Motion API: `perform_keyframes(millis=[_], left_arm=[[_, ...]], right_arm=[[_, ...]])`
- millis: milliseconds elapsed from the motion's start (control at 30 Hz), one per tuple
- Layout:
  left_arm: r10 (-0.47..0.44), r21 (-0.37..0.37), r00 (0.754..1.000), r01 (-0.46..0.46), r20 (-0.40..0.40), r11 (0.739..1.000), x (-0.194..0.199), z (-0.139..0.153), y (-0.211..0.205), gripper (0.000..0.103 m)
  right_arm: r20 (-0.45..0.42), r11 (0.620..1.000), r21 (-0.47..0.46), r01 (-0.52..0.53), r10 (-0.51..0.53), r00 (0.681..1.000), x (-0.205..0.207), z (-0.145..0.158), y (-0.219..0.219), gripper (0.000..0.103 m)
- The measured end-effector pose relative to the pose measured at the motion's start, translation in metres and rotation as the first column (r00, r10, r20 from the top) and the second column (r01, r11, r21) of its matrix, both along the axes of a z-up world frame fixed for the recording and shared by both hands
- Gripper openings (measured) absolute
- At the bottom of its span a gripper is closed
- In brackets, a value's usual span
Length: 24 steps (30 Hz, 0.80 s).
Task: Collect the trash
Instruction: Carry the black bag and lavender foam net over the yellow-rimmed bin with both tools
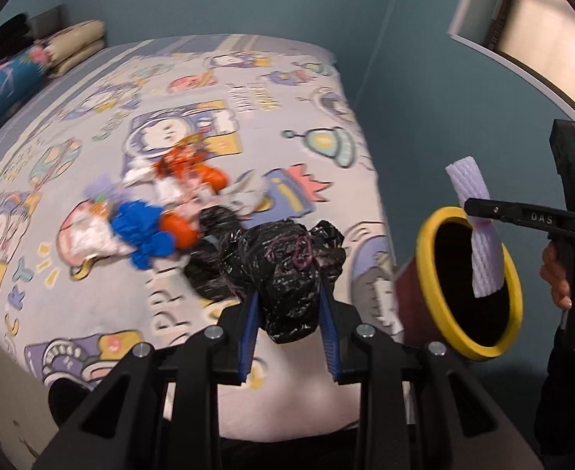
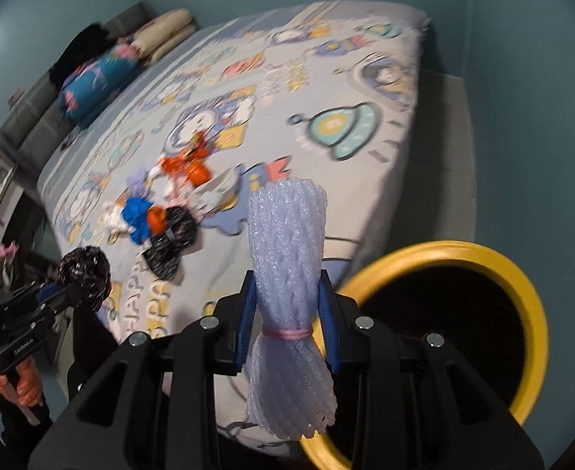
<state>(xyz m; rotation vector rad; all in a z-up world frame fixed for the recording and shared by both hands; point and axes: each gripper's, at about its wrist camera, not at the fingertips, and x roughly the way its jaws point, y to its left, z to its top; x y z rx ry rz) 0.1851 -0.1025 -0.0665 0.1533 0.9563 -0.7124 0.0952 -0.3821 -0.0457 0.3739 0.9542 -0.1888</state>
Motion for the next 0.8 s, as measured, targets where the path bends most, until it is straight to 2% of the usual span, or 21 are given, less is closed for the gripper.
perform_keyframes(millis=[200, 400, 567, 800], left_arm=[[-0.098, -0.007, 0.995, 0.098, -0.003, 0.995, -0.019, 0.005, -0.047, 0.027], [-0.222, -0.014, 0.975, 0.221, -0.018, 0.975, -0.046, 0.005, -0.098, 0.027], [-0.278, -0.014, 0.960, 0.278, -0.029, 0.960, -0.063, 0.003, -0.127, 0.027], [-0.312, -0.013, 0.949, 0.312, -0.038, 0.950, -0.074, 0.001, -0.153, 0.027]], right_arm=[[0.033, 0.996, -0.003, 0.089, -0.089, 0.995, -0.027, 0.005, -0.031, 0.029], [0.049, 0.987, -0.030, 0.155, -0.154, 0.987, -0.047, 0.005, -0.052, 0.029], [0.054, 0.981, -0.033, 0.189, -0.187, 0.981, -0.058, 0.002, -0.066, 0.029], [0.051, 0.975, -0.013, 0.222, -0.221, 0.974, -0.071, -0.005, -0.081, 0.029]])
